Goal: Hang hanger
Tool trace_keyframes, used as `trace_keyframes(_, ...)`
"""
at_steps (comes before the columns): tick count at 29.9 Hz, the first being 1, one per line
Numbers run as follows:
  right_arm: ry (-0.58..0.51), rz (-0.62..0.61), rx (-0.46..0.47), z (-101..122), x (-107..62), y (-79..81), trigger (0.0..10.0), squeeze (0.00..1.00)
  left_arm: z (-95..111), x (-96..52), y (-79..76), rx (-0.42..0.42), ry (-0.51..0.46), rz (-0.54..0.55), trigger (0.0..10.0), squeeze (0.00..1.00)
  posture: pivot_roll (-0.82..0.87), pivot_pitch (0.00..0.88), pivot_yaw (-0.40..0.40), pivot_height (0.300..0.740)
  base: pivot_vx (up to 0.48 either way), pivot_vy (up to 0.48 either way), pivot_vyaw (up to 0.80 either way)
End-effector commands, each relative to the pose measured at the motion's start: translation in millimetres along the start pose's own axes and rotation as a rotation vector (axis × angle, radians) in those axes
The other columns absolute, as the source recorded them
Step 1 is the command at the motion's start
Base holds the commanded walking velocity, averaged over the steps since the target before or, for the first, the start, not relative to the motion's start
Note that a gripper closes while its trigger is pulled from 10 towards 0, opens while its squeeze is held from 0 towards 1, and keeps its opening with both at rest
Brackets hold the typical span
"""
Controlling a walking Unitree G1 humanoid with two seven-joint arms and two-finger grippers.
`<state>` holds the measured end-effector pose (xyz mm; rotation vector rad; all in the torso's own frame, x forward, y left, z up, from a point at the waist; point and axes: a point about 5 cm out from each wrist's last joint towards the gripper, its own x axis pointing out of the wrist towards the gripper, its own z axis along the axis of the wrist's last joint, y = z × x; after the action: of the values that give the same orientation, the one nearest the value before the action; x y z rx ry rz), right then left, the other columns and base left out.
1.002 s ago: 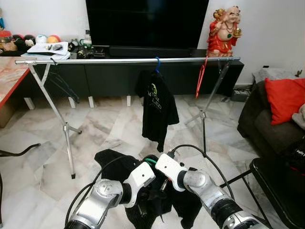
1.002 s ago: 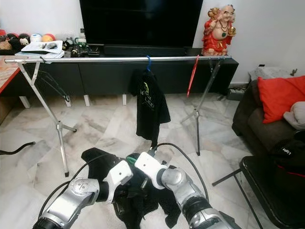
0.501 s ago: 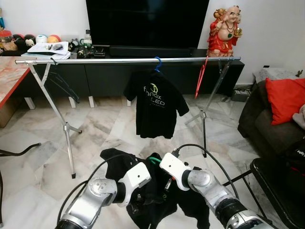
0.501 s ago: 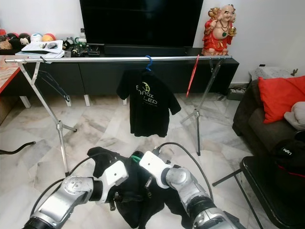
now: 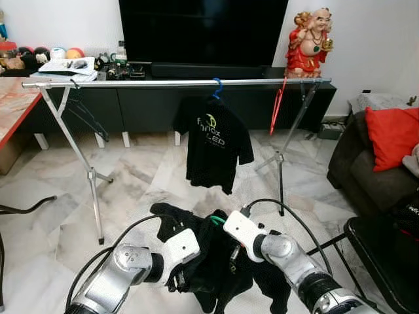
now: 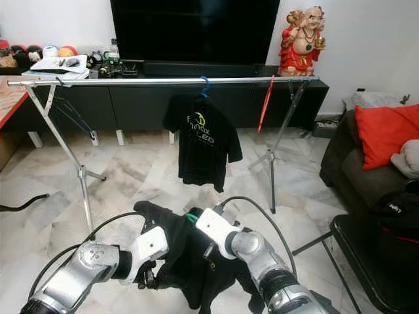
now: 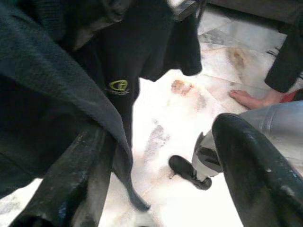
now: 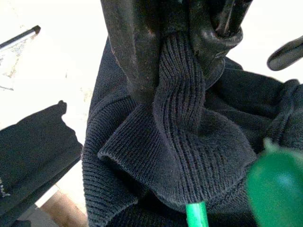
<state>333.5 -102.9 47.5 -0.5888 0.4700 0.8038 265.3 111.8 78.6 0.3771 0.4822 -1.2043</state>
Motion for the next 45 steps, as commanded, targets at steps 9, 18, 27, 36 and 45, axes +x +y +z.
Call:
trace_keyframes(9,-0.029,-0.042,-0.035,10,-2.9,-13.4,0.0,0.0,-9,-11.8,1.9,0.059,0.115,-0.001,10.0,0.92,0.14,0.0,-0.078,0.74,0.0,0.0,0.0)
trace_keyframes(18,-0.064,0.163,-0.199,6,-10.2,-5.8,0.0,0.0,-2,-33.2,23.2,0.053,0.041,0.143,10.0,0.0,0.15,0.0,-0.083,0.74,0.0,0.0,0.0)
trace_keyframes(27,-0.007,0.264,-0.296,-6,-18.0,-6.7,0.0,0.0,9,-50.7,33.4,0.053,-0.043,0.193,10.0,0.0,0.15,0.0,-0.09,0.74,0.0,0.0,0.0)
trace_keyframes(36,-0.07,0.391,-0.303,-4,-20.9,2.5,0.0,0.0,9,-38.4,16.5,0.021,-0.079,0.036,10.0,0.0,0.15,0.0,-0.09,0.74,0.0,0.0,0.0)
trace_keyframes(45,-0.127,0.448,-0.308,3,-24.5,1.8,0.0,0.0,14,-23.0,3.8,0.046,-0.083,-0.085,10.0,0.0,0.15,0.0,-0.087,0.74,0.0,0.0,0.0)
